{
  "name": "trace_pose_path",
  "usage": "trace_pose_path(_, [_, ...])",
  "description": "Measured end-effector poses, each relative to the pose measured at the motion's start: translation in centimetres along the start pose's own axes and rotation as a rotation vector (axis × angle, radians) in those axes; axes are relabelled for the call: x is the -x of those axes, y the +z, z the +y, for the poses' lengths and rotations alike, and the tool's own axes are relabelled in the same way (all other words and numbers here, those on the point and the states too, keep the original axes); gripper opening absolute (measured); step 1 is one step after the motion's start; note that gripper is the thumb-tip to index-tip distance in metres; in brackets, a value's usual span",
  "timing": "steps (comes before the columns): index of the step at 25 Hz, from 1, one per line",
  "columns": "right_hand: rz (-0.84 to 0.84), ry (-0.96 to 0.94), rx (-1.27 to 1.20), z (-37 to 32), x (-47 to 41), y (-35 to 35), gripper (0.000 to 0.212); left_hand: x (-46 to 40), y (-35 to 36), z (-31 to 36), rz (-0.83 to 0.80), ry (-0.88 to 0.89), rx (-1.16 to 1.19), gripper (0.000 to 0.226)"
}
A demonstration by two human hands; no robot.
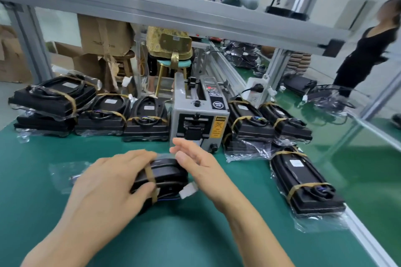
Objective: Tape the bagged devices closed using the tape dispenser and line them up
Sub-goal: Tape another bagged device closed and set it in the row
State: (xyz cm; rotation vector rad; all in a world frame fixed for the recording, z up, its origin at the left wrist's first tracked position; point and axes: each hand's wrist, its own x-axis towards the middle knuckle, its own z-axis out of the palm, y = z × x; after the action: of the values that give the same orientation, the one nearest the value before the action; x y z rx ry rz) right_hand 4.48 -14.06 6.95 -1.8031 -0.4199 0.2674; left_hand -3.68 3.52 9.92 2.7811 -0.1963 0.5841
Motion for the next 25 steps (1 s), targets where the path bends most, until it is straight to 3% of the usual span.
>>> trace_pose_path(4, [0.373,0.165,-0.031,0.5,-1.5,-1.0,0.012,-0.1,0.4,-0.5,-0.06,-0.105,0.092,0.049])
trace_pose_path(10, [0.596,0.206,0.042,0.6,-3.2,-1.3,0.017,-0.2,0.1,-0.1,-0.087,-0.169,0.104,0.044])
trace_pose_path(16, [0.693,0.234,0.043,0.7,-4.5,-1.3,0.027,0.1,0.1,0.5,-0.024,-0.17,0.046,0.051])
trace_pose_path(25, [0.76,0.226,-0.048,1.9,-5.2,-2.3,0.014,0.1,0.0,0.5,0.045,-0.109,0.059,0.05])
